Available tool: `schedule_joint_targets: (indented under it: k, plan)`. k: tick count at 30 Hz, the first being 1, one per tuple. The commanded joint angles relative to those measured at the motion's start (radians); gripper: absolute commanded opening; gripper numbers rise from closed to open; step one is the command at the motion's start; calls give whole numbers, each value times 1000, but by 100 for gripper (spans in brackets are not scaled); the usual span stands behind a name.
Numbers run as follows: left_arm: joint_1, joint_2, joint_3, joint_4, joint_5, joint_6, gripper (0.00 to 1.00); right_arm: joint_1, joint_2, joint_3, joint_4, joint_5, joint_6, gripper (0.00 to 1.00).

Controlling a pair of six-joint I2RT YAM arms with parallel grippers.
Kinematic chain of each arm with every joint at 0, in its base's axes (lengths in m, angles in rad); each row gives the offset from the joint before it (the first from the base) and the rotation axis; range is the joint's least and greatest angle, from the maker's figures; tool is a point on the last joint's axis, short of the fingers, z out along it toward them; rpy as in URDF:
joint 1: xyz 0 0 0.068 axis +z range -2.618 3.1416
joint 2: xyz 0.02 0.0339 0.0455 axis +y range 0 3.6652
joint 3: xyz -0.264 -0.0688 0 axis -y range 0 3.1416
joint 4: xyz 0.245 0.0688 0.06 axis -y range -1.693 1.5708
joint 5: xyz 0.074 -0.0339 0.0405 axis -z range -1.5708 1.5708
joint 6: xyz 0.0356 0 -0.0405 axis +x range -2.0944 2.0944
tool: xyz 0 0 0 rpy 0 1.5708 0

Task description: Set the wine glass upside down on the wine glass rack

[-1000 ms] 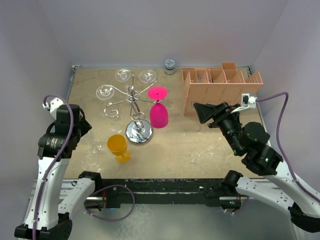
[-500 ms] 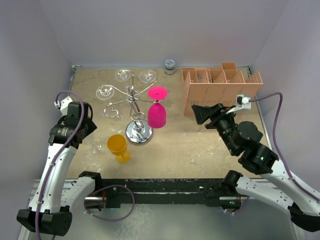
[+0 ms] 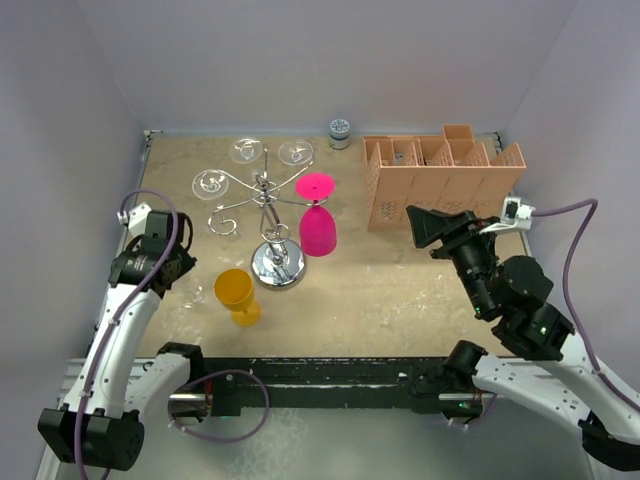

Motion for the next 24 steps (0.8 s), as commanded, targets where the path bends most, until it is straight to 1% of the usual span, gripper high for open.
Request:
schedule_joint_targets:
  k: [1, 3, 6, 9, 13, 16, 19, 24]
  plan:
    - [3, -12, -14, 65, -29, -3, 21, 3, 8, 1, 55, 23, -14, 67]
    - [3, -13, -23, 80, -33, 0, 17, 3, 19, 5, 61, 23, -15, 67]
    - [3, -21, -23, 86, -48, 7, 7, 3, 40, 4, 74, 23, -17, 66]
    - [3, -38, -16, 85, -58, 10, 0, 3, 63, 37, 90, 22, -18, 66]
    - [3, -48, 25, 61, -61, 8, 0, 3, 86, 49, 113, 19, -14, 66]
    - [3, -61, 77, 39, -92, 6, 0, 3, 96, 51, 132, 15, -12, 66]
    - [3, -108, 124, 22, -132, 5, 0, 3, 104, 48, 147, 10, -11, 66]
    - [3, -152, 250, -28, -169, 9, 0, 3, 107, 47, 160, -3, -3, 66]
